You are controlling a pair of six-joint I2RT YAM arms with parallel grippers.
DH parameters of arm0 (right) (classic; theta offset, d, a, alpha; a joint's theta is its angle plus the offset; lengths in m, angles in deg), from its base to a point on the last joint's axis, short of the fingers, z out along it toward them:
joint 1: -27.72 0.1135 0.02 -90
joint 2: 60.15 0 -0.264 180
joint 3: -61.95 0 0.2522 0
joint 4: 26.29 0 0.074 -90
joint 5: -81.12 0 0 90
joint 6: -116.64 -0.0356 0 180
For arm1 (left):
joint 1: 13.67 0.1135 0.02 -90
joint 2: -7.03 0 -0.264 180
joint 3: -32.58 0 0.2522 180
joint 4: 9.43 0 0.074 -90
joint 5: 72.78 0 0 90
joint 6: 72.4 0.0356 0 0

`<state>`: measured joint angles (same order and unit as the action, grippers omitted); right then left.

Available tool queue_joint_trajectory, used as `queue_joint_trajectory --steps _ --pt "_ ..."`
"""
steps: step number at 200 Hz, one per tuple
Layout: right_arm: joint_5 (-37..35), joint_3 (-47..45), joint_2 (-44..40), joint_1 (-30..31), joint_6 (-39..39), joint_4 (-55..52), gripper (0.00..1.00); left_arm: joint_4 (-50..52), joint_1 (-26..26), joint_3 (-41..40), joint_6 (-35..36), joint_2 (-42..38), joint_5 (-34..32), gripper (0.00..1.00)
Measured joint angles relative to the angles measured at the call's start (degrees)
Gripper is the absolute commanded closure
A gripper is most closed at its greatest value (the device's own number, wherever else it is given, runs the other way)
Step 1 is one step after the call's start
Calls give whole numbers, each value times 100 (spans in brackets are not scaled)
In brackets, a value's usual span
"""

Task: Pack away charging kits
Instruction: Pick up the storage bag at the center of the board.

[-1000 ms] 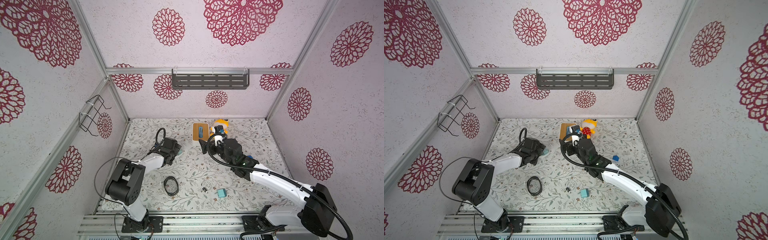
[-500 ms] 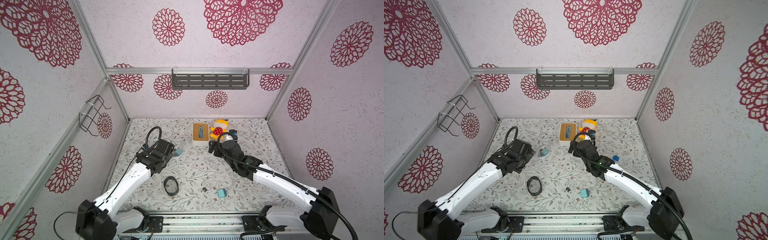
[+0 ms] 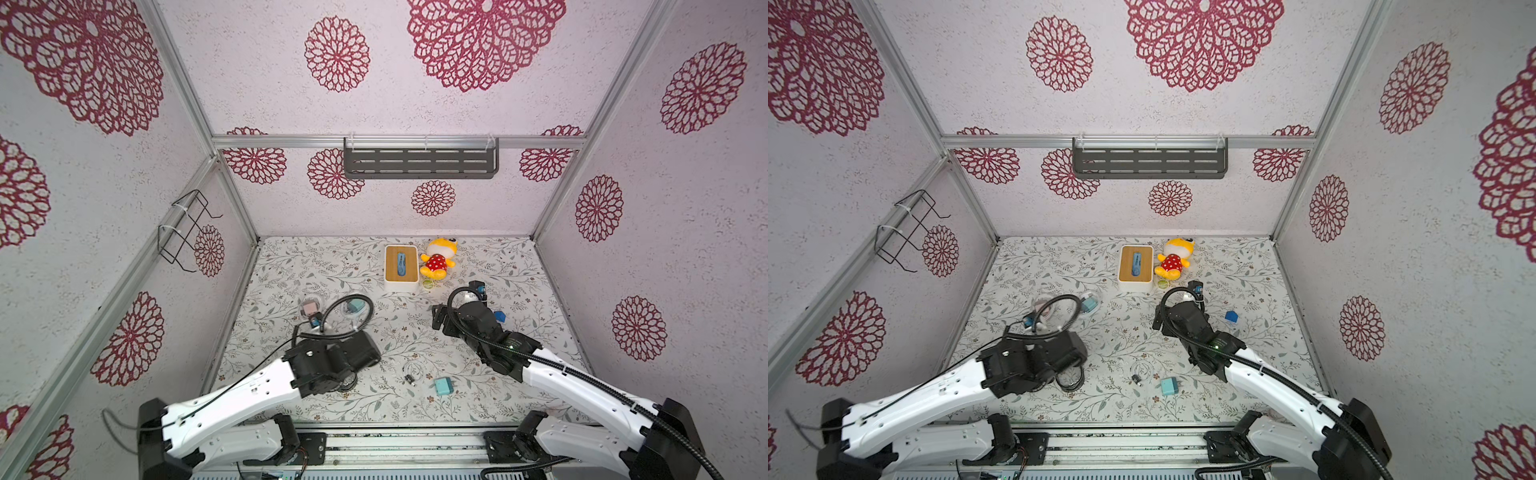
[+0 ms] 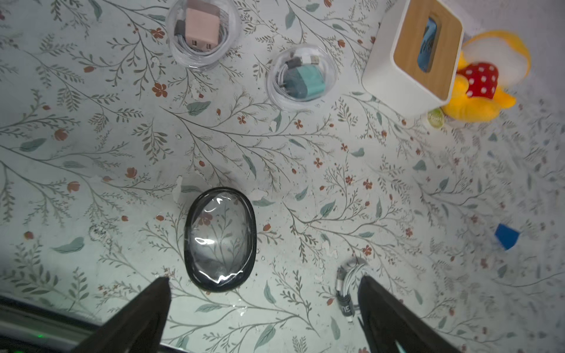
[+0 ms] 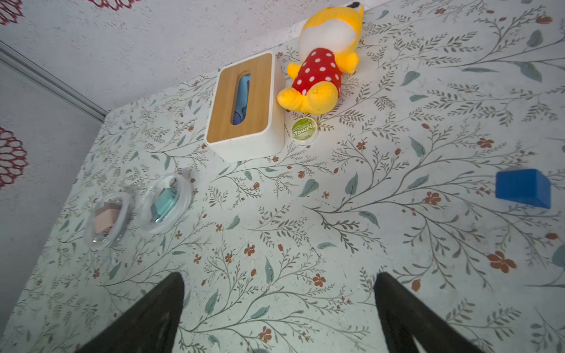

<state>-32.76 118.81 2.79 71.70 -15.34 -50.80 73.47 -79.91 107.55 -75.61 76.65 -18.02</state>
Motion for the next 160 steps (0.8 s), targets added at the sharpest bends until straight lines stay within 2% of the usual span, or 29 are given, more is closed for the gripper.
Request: queue_joint_trajectory --steps 21,50,78,104,131,160 --pt "-190 -313 -236 -9 98 26 1 802 -518 785 -708 1202 -282 16" --pt "-372 -833 -756 -31 210 52 1 1176 -623 1279 -1110 2146 -463 18" --pt "-564 -1167 -966 -35 269 234 1 1156 -544 1075 -1187 2155 -468 24" --pt "-669 -1305 -920 -48 339 310 1 490 -105 319 -855 1902 -243 31" --pt "-708 -1300 -789 -61 348 358 1 -260 444 -286 -400 1937 116 31" --pt "-610 -1296 -479 -61 350 544 1 -693 516 -238 -9 2234 293 30"
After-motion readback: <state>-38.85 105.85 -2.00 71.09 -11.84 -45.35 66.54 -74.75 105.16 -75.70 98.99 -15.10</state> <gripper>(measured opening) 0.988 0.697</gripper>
